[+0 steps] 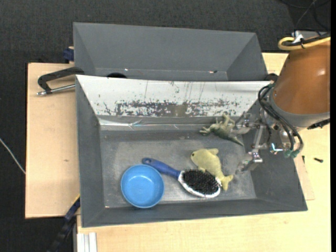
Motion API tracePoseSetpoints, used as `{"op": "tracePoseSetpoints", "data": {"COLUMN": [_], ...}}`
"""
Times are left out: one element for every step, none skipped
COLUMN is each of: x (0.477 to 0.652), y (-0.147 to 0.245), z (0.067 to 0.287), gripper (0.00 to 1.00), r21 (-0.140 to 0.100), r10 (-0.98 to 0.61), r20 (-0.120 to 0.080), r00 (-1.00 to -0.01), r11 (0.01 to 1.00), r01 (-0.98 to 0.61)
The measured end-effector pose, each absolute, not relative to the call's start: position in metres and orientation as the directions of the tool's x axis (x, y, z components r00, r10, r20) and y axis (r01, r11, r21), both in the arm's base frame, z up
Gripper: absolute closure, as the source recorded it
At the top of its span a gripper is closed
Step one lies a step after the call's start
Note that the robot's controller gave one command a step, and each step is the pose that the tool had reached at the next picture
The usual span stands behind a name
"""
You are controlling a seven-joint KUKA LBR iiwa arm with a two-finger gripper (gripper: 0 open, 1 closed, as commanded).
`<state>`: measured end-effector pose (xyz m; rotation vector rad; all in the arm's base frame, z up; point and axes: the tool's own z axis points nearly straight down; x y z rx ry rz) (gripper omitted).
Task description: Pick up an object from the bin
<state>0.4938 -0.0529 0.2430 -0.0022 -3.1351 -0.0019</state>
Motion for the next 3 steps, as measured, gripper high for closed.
{"op": "tracePoseSetpoints", "data": {"x": [0.511, 0.512, 0.529], "y": [-0.043, -0.043, -0.039], "z": [0.098, 0.101, 0.219], "gripper": [0.00, 1.00, 1.00], "r21": [0.001, 0.000, -0.003], "r10": [-0.154, -0.154, -0.217], "r20": [0.005, -0.001, -0.015], "r00": [-0.988, -0.988, -0.976], "r11": [0.988, 0.988, 0.976], "r01": [-0.154, -0.154, -0.217]}}
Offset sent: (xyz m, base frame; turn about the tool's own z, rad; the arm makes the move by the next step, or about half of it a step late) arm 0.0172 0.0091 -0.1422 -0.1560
